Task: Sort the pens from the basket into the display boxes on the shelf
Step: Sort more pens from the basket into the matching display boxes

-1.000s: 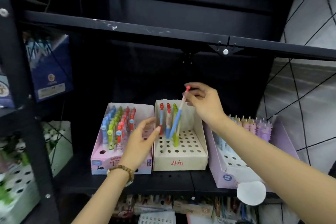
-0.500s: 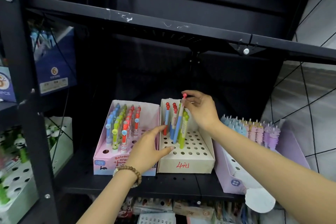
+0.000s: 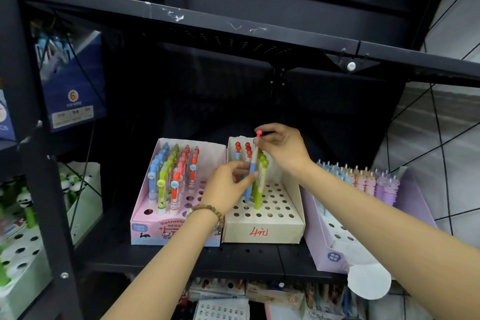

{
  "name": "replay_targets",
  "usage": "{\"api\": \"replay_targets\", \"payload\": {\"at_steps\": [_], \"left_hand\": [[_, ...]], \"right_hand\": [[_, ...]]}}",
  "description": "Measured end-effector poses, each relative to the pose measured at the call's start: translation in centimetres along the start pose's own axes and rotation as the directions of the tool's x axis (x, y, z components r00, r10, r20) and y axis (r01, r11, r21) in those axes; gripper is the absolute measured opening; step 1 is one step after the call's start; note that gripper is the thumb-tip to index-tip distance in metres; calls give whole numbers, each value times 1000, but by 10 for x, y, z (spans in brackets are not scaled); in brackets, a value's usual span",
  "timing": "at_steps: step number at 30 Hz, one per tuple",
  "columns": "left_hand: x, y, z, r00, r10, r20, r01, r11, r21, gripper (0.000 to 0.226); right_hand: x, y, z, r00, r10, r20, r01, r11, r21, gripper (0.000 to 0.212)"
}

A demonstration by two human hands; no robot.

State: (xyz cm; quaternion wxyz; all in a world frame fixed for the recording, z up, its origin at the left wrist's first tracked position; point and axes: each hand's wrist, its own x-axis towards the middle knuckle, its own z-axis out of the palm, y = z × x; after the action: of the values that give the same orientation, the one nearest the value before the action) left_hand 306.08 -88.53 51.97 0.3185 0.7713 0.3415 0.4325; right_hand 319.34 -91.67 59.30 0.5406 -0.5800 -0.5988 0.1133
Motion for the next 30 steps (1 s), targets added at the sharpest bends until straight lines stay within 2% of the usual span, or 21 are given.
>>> {"api": "replay_targets", "payload": {"at_steps": [3,5,9,13,18,21,25,27,30], "left_hand": [[13,3,5,992,-6,-125,3,1000,-21,27],[16,1,6,990,-28,-136,22,999,-41,25],[17,-7,0,999,-55,-4,55,994,93,18],[20,-7,-6,998,-43,56,44,999,-24,8],[23,-5,-11,977,-136,166,127,990,66,13],[17,2,-16,967,-172,186,157,983,92,21],[-23,10,-17,996,-77,49,70,990,125,37],[-55,19,-12,1000,7,5,-7,998,57,37],[-105,38,16,987,74,143,-53,988,-144,45]], "right_hand": [[2,-5,-2,998,-30,64,32,999,-33,18],[1,-5,-4,996,-30,79,36,996,-83,18],[-9,3,0,987,38,159,-7,982,-188,12],[-16,9,2,991,-11,130,37,979,-202,16],[-13,9,8,982,10,188,70,909,-412,15],[-19,3,1,977,34,209,35,946,-321,24],[-45,1,-34,992,59,112,-41,986,-161,34],[-73,6,-61,991,67,115,-52,991,-126,34],[-134,18,-103,972,166,166,-153,984,-87,29]]}}
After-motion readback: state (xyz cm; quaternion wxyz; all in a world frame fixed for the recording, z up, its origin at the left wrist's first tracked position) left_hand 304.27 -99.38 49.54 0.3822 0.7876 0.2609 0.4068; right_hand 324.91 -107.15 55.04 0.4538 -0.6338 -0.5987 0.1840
